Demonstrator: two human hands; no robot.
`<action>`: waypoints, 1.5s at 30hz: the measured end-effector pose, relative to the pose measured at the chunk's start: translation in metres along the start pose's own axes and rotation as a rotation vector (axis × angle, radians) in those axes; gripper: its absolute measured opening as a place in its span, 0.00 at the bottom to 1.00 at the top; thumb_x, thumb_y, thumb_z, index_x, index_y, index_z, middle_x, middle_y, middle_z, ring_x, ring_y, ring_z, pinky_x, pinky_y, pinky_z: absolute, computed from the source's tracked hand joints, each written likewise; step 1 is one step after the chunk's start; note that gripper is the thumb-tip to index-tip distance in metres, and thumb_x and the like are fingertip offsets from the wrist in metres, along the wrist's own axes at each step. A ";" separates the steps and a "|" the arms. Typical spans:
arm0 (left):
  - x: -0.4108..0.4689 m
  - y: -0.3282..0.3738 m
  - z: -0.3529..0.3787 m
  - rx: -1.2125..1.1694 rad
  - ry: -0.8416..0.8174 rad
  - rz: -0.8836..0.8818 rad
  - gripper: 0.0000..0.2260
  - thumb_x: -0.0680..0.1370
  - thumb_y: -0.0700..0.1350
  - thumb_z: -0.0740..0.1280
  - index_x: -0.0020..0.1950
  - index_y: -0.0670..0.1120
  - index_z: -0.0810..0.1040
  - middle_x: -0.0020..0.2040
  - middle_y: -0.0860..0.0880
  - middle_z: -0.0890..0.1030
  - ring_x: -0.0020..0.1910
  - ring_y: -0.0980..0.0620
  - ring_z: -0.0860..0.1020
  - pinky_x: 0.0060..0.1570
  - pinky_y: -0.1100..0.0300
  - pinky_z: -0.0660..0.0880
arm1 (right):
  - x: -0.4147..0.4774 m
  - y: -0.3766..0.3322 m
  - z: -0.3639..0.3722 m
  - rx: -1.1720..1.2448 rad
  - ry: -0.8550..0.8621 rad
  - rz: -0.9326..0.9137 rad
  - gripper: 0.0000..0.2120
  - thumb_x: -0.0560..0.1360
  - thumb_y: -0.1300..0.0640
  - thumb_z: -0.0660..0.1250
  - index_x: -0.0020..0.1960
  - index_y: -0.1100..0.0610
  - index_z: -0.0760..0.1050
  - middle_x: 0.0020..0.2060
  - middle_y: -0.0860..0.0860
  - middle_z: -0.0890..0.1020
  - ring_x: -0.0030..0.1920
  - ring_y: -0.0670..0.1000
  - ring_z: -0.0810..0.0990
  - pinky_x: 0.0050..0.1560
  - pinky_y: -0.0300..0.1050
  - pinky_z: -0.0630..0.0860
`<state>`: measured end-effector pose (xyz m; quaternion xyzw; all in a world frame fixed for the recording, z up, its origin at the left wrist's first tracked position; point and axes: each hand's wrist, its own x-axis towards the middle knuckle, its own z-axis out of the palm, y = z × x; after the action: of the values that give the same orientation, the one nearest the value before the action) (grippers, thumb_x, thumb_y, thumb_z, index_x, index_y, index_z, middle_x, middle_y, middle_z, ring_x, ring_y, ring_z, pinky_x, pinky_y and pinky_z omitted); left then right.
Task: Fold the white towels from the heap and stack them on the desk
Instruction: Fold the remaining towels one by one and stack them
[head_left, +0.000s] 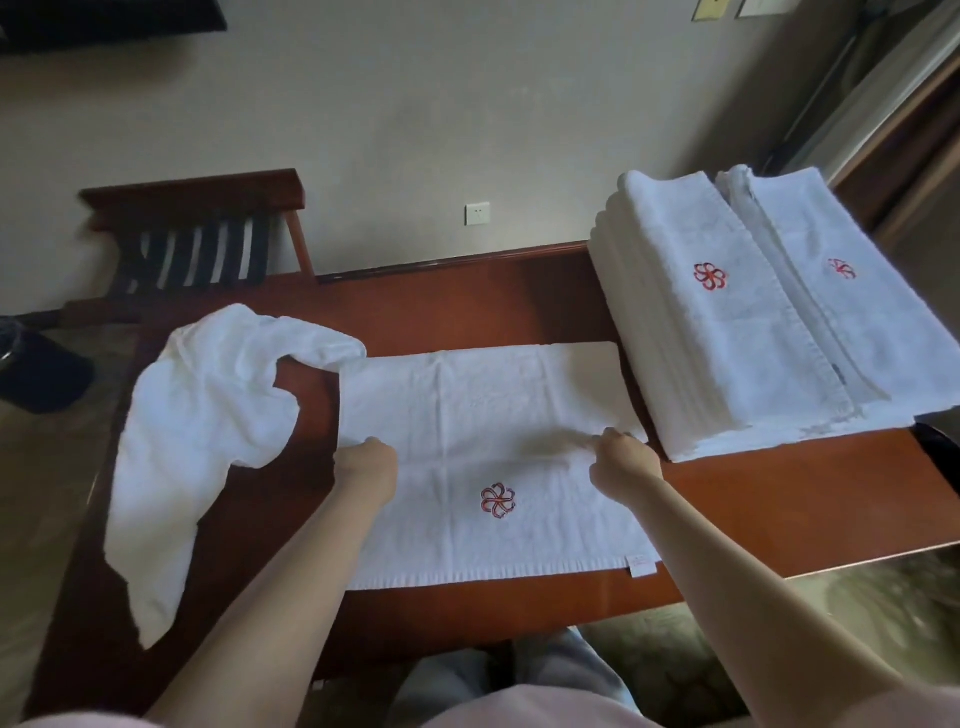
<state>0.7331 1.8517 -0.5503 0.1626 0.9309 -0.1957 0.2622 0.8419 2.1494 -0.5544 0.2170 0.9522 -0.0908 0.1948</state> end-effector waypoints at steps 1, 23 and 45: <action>0.001 0.004 -0.003 -0.025 0.030 0.014 0.15 0.77 0.38 0.60 0.63 0.45 0.73 0.62 0.46 0.73 0.59 0.45 0.76 0.54 0.54 0.74 | 0.003 -0.001 0.000 -0.006 0.036 -0.042 0.20 0.74 0.63 0.57 0.65 0.57 0.72 0.54 0.54 0.77 0.54 0.55 0.75 0.42 0.44 0.73; 0.068 0.084 -0.035 -0.518 0.391 0.226 0.22 0.81 0.44 0.56 0.75 0.49 0.63 0.79 0.47 0.54 0.77 0.48 0.50 0.73 0.48 0.52 | 0.076 -0.036 0.003 0.353 0.140 -0.418 0.24 0.77 0.64 0.57 0.73 0.57 0.66 0.72 0.57 0.67 0.72 0.56 0.64 0.65 0.47 0.68; 0.090 0.083 -0.014 -0.475 0.613 0.170 0.23 0.78 0.51 0.55 0.69 0.43 0.74 0.73 0.44 0.68 0.72 0.43 0.67 0.66 0.35 0.63 | 0.102 -0.060 0.019 0.199 0.242 -0.364 0.29 0.78 0.50 0.48 0.78 0.55 0.55 0.77 0.55 0.56 0.77 0.55 0.52 0.73 0.62 0.46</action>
<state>0.6879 1.9483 -0.6120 0.2248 0.9686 0.1049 0.0179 0.7362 2.1304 -0.6080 0.0690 0.9785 -0.1910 0.0371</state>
